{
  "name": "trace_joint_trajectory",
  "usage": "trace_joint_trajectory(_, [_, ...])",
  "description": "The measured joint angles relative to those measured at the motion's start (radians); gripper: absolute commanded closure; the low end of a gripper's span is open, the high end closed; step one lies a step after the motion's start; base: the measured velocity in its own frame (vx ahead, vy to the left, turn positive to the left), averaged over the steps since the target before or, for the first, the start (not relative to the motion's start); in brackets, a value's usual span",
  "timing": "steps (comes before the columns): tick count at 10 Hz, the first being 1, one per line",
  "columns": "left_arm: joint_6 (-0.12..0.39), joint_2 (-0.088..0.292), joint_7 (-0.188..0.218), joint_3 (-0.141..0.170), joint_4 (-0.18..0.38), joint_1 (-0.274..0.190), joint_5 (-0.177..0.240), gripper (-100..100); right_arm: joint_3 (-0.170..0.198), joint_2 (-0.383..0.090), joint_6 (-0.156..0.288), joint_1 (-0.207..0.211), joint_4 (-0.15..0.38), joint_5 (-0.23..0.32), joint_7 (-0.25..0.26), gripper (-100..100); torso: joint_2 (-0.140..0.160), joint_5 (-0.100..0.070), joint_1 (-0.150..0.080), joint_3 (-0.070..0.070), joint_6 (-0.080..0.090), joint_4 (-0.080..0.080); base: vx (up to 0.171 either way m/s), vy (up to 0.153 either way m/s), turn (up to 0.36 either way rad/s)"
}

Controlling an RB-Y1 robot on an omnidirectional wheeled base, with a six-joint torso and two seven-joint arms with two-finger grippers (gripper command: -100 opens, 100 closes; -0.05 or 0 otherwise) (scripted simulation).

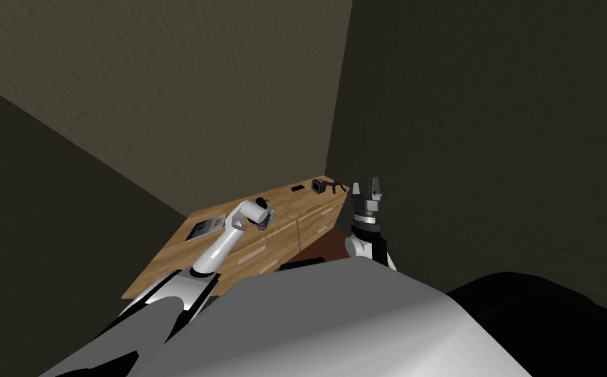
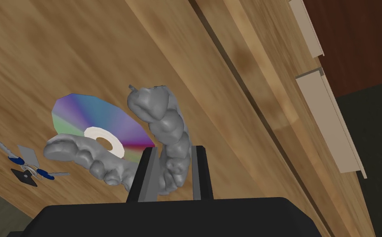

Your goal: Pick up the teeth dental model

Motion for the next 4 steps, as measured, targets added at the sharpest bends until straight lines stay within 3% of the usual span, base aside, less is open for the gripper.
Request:
trace_joint_trajectory(3, [0.048, 0.011, 0.016, 0.002, -0.046, -0.011, 0.019, 100, 0.0, 0.0, 0.0, 0.0, 0.0, 0.0, 0.0, 0, 0.0, 0.0, 0.0, 0.0, 0.0, 0.0, 0.002, 0.0, 0.012])
trace_joint_trajectory(4, [0.053, 0.011, 0.017, 0.002, -0.049, -0.011, 0.02, 0, 0.0, 0.0, 0.0, 0.0, 0.0, 0.0, 0.0, 0, 0.0, 0.0, 0.0, 0.0, 0.0, 0.0, 0.0, 0.0, 0.0])
